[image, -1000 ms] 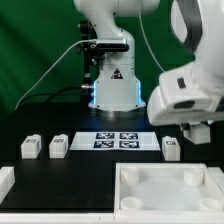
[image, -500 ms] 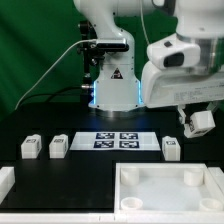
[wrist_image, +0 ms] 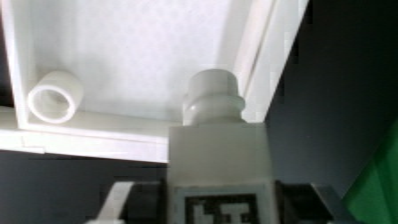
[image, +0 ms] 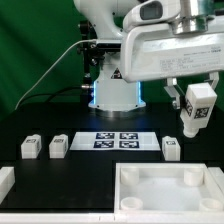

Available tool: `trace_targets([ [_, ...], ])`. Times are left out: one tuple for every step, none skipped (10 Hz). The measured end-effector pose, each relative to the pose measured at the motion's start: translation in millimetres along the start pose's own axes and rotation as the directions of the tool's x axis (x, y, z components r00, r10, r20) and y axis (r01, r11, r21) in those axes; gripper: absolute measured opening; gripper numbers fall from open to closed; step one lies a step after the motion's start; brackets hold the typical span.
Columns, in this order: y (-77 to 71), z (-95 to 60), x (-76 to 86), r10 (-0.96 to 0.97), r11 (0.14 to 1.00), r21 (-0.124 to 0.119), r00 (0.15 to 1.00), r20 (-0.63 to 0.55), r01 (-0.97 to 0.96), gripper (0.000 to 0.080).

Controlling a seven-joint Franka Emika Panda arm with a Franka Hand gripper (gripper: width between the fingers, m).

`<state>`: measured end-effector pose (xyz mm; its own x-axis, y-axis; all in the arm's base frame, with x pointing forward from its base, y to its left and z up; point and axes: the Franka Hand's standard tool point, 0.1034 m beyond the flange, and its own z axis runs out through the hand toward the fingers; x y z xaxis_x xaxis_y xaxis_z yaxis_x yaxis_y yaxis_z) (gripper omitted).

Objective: Assemble one leg

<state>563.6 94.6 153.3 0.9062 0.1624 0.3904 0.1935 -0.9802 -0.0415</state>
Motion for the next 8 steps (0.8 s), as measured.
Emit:
trace_targets([
  [4.3,-0.7,-1.0,-0.009,1.0,-0.022,0.995,-0.099,0.007,0.0288],
  [8.1,-0.8,-0.3,-0.015,0.999,-0.04,0.983,-0.181,0.008,0.0288],
  [11.8,1.3,-2.3,-0.018,0.998,-0.057,0.965,-0.261,0.004,0.0288],
  [7.7,11.9,-12.7,-0.016,0.999,-0.04,0.984,-0.176,0.009,0.0288],
  [3.5,14.2,-4.6,-0.021,0.999,-0.037,0.979,-0.203,0.013,0.0288],
  [-0.2,26.3,7.2,-0.017,1.0,-0.024,0.981,-0.193,0.012,0.0288],
  [-3.5,33.1,22.5,-0.013,1.0,-0.014,0.98,-0.197,0.011,0.0288],
  [-10.3,41.3,27.2,-0.011,1.0,-0.005,0.979,-0.205,0.011,0.0288],
])
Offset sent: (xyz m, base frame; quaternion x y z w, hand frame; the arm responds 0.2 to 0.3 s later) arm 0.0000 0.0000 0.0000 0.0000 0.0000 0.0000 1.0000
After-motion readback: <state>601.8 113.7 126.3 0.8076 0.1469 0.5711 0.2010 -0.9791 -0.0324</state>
